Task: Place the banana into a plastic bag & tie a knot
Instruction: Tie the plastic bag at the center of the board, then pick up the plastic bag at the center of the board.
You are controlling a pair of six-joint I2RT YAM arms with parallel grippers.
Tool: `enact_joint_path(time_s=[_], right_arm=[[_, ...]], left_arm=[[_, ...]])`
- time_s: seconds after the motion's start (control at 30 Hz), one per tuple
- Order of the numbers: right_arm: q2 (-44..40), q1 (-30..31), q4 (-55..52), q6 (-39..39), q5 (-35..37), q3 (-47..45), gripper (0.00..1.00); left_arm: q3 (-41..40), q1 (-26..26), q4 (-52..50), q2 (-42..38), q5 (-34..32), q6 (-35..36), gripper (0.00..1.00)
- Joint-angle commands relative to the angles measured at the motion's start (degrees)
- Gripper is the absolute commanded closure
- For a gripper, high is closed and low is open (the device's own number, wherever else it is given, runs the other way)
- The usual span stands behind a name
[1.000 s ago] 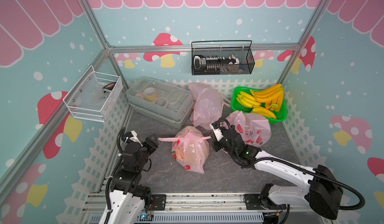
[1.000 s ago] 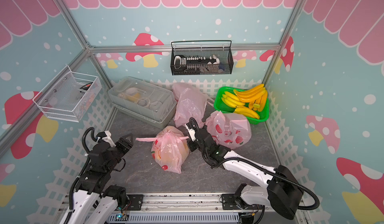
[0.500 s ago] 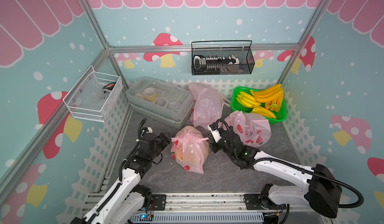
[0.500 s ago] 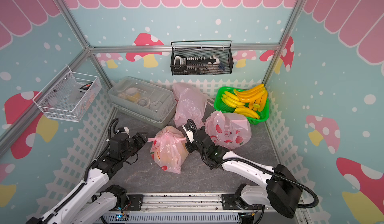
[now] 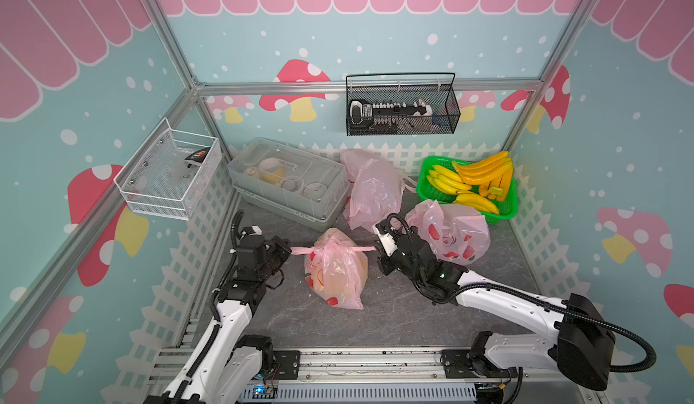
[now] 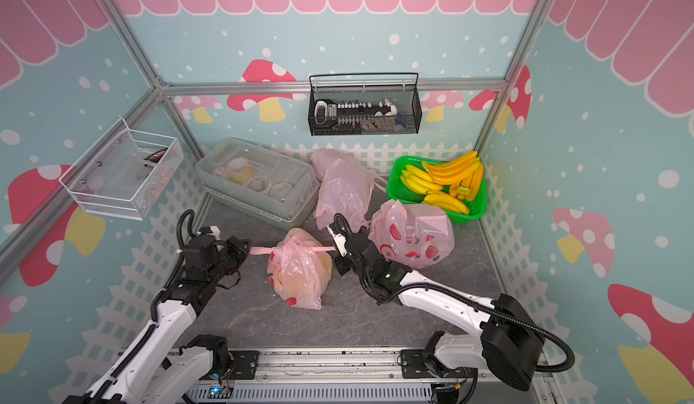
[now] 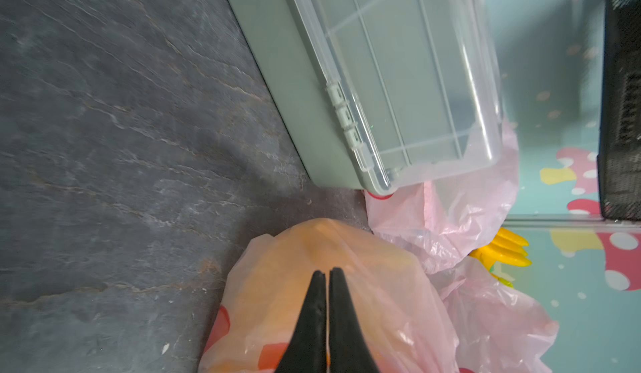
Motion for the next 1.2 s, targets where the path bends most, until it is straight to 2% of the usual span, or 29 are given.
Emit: enact_joint_path(time_s=[0.0,0.07,0.17,0.27,0.3,0.4,0.47,0.53,0.63,0.7,0.8,0.9,1.07,1.17], right_arm=[[0.7,-1.0,-2.5,-1.6,1.9,1.5,1.0],[2.3,1.2,-0.2,-2.3,0.9,2.2,1.0],[6.3,3.4,0.7,-1.6,0.2,5.1,1.0],[9.1,3.5,2.7,0.7,1.0,5.6,1.0],[9.6,3.5,3.0,0.8,1.1,5.9,1.0],[10.1,3.5,3.0,0.5,0.2,6.7,1.0],[9.9,3.5,3.0,0.5,-0.1,6.7,1.0],[9.4,3.5,3.5,1.3,0.0,6.0,1.0],[8.3,3.5,5.9,3.0,0.2,3.9,1.0],[7.4,3.5,6.5,3.7,0.8,3.0,1.0],[6.2,3.5,6.2,3.0,0.6,2.6,0.99],[5.6,3.5,6.2,2.2,-0.8,2.1,0.98],[5.0,3.5,9.0,2.3,-3.6,0.4,0.96],[4.5,3.5,9.5,2.8,-3.6,-0.2,0.94]], left_arm=[[1.9,6.5,-7.7,-2.8,-4.3,5.1,1.0],[2.2,7.0,-9.8,-4.6,-6.2,5.8,1.0],[2.2,7.1,-12.9,-6.4,-5.3,6.5,0.98],[8.0,6.9,-25.4,-7.0,-10.3,9.5,0.49],[11.6,6.8,-30.3,-6.7,-12.8,11.6,0.37],[22.7,6.0,-39.1,-5.8,-16.3,15.8,0.2],[28.2,3.3,-41.1,-5.5,-16.7,17.0,0.16],[32.4,-2.6,-43.1,-4.1,-18.1,17.7,0.15],[34.0,-16.2,-43.5,-0.3,-21.6,18.1,0.16],[34.3,-27.7,-43.5,4.0,-25.3,17.6,0.16],[34.6,-38.3,-43.6,10.7,-30.2,14.7,0.15],[33.8,-41.6,-43.1,16.6,-32.3,12.2,0.12],[30.9,-41.7,-36.7,21.3,-35.5,10.7,0.04],[31.9,-41.4,-36.1,26.0,-36.3,10.8,0.04]])
